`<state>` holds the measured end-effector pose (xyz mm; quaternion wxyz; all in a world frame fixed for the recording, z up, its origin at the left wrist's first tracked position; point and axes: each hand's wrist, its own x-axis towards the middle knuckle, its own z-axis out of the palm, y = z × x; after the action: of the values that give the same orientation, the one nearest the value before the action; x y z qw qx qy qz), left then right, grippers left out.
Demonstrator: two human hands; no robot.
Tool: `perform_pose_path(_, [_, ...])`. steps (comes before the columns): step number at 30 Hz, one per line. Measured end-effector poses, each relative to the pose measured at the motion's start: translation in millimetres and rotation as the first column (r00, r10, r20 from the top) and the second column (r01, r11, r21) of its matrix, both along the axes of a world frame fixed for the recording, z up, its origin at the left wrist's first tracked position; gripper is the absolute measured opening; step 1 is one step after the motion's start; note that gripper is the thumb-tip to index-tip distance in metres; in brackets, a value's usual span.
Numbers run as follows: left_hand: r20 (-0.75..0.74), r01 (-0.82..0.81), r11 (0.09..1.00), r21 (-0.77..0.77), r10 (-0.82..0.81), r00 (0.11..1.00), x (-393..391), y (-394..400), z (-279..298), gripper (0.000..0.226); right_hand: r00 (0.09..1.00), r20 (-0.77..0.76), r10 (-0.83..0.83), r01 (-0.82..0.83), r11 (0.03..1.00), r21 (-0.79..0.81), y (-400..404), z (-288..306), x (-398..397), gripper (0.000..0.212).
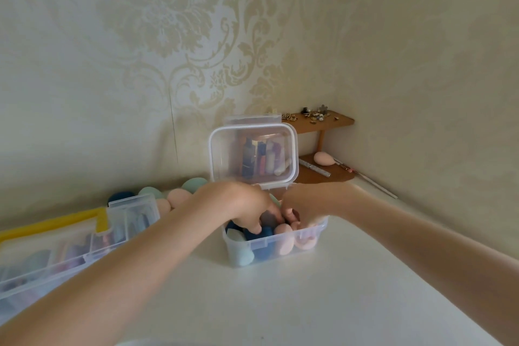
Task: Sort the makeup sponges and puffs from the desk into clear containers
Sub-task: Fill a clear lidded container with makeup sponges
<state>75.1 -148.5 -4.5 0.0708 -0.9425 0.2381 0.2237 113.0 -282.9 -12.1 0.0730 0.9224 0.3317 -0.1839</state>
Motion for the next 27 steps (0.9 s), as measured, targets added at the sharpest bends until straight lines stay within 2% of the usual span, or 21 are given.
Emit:
perform_pose_path(1, [-0.009,0.005,1.000,-0.002,-0.005,1.000,0.6,-0.3,-0.1,0.044,1.000,0.000,-0.014,0.014,1.000,-0.015,-2.2,-1.1,1.0,0.028])
perform_pose_path(4, [-0.007,0.022,1.000,0.014,-0.022,1.000,-2.2,-2.2,1.3,0.045,0.999,-0.025,-0.020,0.019,0.998,-0.060,-4.2,-0.9,3.1,0.024])
perform_pose_path(6, [0.011,0.017,1.000,0.001,-0.017,1.000,-2.9,-2.0,0.5,0.047,0.997,-0.068,-0.032,0.027,0.996,-0.081,-0.2,-0.1,4.0,0.009])
perform_pose_path(8, [0.014,0.003,1.000,-0.015,-0.002,1.000,-4.2,-0.1,-1.5,0.048,0.995,-0.069,-0.073,0.067,0.993,-0.092,6.8,3.1,2.5,0.022])
perform_pose_path(11, [-0.001,-0.002,0.998,-0.061,0.002,1.000,-4.0,3.1,-1.4,0.047,0.987,-0.132,-0.093,0.064,0.976,-0.207,13.0,15.4,2.1,0.027])
perform_pose_path(13, [-0.009,-0.090,0.985,-0.147,0.090,0.996,-7.3,8.0,5.3,0.048,0.976,-0.181,-0.124,0.085,0.974,-0.208,13.0,30.5,2.0,0.034])
perform_pose_path(16, [0.017,-0.176,0.926,-0.333,0.193,0.981,-13.4,21.0,18.5,0.046,0.964,-0.190,-0.186,0.187,0.982,-0.017,8.5,50.3,2.7,0.024])
perform_pose_path(18, [0.182,-0.149,0.842,-0.519,0.279,0.943,-16.6,32.2,27.4,0.036,0.963,-0.137,-0.230,0.252,0.952,0.172,5.0,60.8,6.6,0.025])
perform_pose_path(19, [0.270,-0.110,0.769,-0.630,0.350,0.897,-18.2,37.2,30.1,0.031,0.964,-0.112,-0.241,0.263,0.927,0.268,4.4,65.6,7.3,0.024])
perform_pose_path(21, [0.443,0.037,0.636,-0.770,0.493,0.749,-18.5,46.3,30.6,0.029,0.966,0.025,-0.256,0.211,0.842,0.496,5.3,71.6,6.9,0.020])
perform_pose_path(23, [0.604,0.138,0.648,-0.749,0.582,0.545,-16.1,51.7,29.9,0.035,0.897,0.287,-0.337,0.028,0.690,0.723,7.7,73.4,8.9,0.021])
perform_pose_path(24, [0.628,0.120,0.665,-0.737,0.608,0.486,-13.5,52.4,28.8,0.041,0.858,0.364,-0.363,-0.062,0.629,0.775,10.2,73.7,9.0,0.026])
perform_pose_path(25, [0.605,0.057,0.667,-0.743,0.632,0.484,-9.4,52.9,27.2,0.048,0.846,0.400,-0.352,-0.105,0.627,0.772,13.3,72.6,9.8,0.036])
perform_pose_path(27, [0.436,-0.125,0.603,-0.788,0.689,0.579,-3.1,51.8,25.2,0.060,0.881,0.396,-0.257,-0.072,0.755,0.651,20.6,64.3,13.1,0.066])
